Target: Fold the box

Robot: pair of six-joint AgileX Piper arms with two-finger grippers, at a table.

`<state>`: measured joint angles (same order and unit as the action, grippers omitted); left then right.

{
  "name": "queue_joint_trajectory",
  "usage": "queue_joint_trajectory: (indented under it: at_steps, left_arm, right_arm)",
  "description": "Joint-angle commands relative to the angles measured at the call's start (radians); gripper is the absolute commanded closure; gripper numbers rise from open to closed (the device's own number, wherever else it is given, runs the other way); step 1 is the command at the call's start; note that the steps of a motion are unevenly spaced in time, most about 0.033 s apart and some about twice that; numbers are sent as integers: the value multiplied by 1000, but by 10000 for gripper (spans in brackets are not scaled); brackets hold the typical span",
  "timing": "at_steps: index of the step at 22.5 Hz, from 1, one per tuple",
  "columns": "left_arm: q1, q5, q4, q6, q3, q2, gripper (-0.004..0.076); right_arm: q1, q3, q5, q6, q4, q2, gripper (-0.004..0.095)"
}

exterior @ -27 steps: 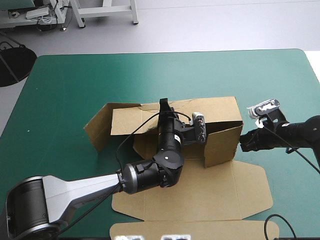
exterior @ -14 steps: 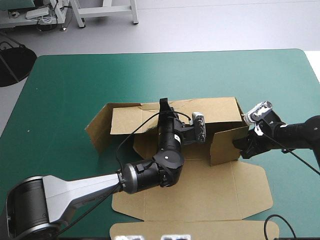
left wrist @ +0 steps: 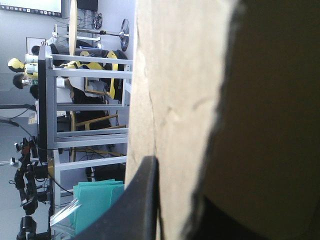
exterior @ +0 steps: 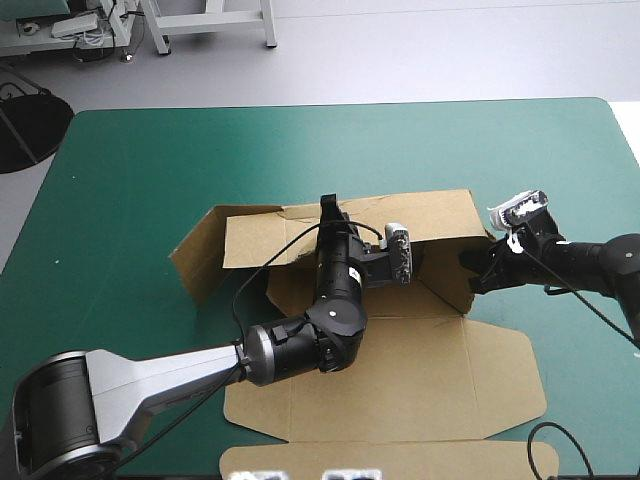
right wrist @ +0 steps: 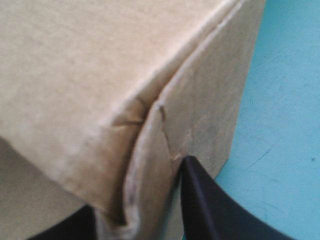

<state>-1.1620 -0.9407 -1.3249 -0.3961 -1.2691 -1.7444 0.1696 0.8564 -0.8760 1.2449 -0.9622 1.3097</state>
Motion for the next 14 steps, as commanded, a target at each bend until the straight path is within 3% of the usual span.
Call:
queue_joint_trajectory:
  at_steps: [1, 11, 13, 14]
  left_arm:
    - [-13, 132, 78, -11, -5, 10, 733]
    - [-13, 61, -60, -11, -5, 10, 727]
    - [-12, 66, -63, -11, -5, 10, 682]
    - [-8, 74, -85, -11, -5, 8, 623]
  right_arm:
    - [1, 24, 18, 11, -53, 0, 919]
    - [1, 24, -15, 7, -33, 19, 911]
    - [1, 24, -30, 7, -33, 19, 911]
    - [1, 24, -37, 7, -33, 19, 911]
